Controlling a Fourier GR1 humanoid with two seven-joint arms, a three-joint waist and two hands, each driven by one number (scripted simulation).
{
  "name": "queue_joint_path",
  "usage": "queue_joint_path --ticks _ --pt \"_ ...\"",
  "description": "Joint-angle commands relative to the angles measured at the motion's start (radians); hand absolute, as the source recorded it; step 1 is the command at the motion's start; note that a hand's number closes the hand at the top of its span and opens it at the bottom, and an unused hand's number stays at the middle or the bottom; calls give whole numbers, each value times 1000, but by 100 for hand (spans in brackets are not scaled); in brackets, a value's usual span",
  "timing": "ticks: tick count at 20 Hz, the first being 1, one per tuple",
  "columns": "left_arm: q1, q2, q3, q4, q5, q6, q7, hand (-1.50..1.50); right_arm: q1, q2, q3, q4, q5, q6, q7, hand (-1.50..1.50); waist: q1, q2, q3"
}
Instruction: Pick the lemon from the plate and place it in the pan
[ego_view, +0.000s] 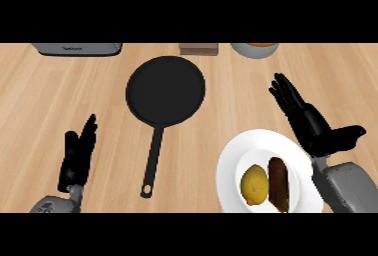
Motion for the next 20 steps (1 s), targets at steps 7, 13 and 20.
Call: queue_joint_path --ticks 7,13,20 --pt "-73 15 115 -148 123 -78 -49 0 195 -139 -118 -127 170 -249 43 150 -84 -60 -14" --pt "-43 74 186 -182 177 -125 -38 0 569 -161 -79 -431 354 -435 -39 -150 -108 -63 -11" --pt "-45 33 150 -198 165 -134 -47 0 875 -357 -119 -746 561 -471 69 -150 -72 -47 -11"
